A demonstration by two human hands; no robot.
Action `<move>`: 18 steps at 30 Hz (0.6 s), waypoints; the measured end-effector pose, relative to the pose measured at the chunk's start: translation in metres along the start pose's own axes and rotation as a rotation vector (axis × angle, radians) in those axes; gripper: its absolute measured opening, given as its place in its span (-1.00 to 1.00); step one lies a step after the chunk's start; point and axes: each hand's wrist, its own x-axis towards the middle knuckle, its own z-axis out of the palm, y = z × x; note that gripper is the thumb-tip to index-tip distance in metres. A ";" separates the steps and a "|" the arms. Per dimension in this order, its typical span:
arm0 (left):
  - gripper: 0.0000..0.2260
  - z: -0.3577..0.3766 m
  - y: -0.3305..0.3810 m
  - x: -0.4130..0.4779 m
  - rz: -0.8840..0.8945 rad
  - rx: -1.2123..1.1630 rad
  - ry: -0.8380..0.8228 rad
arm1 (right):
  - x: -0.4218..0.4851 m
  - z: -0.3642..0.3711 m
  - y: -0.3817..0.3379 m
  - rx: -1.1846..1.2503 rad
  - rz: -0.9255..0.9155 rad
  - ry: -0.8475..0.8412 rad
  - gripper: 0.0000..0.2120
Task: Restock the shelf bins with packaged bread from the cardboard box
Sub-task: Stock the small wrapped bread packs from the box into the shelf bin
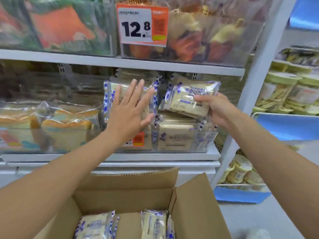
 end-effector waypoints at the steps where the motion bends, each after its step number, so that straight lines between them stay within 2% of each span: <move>1: -0.40 0.002 0.000 -0.001 0.006 0.009 0.021 | 0.015 0.000 -0.001 -0.018 -0.007 0.051 -0.48; 3: -0.41 0.004 0.001 -0.001 0.014 0.013 0.064 | 0.040 0.001 0.001 -0.086 -0.026 0.129 -0.24; 4: -0.41 0.004 0.001 0.000 0.013 0.017 0.079 | 0.050 0.004 0.001 -0.104 -0.032 0.138 -0.19; 5: -0.41 0.004 0.001 0.000 0.010 0.021 0.087 | 0.061 0.009 0.000 -0.101 -0.049 0.140 -0.23; 7: -0.42 0.005 0.001 0.000 0.004 0.026 0.095 | 0.076 0.023 -0.007 -0.139 -0.122 0.158 -0.44; 8: -0.42 0.006 0.002 0.000 0.002 0.030 0.097 | 0.083 0.030 -0.012 -0.174 -0.176 0.178 -0.47; 11: -0.42 0.006 0.002 -0.001 0.001 0.047 0.102 | 0.107 0.047 -0.013 -0.278 -0.331 0.112 -0.35; 14: -0.42 0.005 0.002 -0.001 0.004 0.060 0.103 | 0.127 0.053 0.003 -0.400 -0.273 -0.044 -0.14; 18: -0.41 0.006 0.002 -0.002 0.007 0.070 0.097 | 0.153 0.053 0.013 -0.366 -0.296 -0.007 0.03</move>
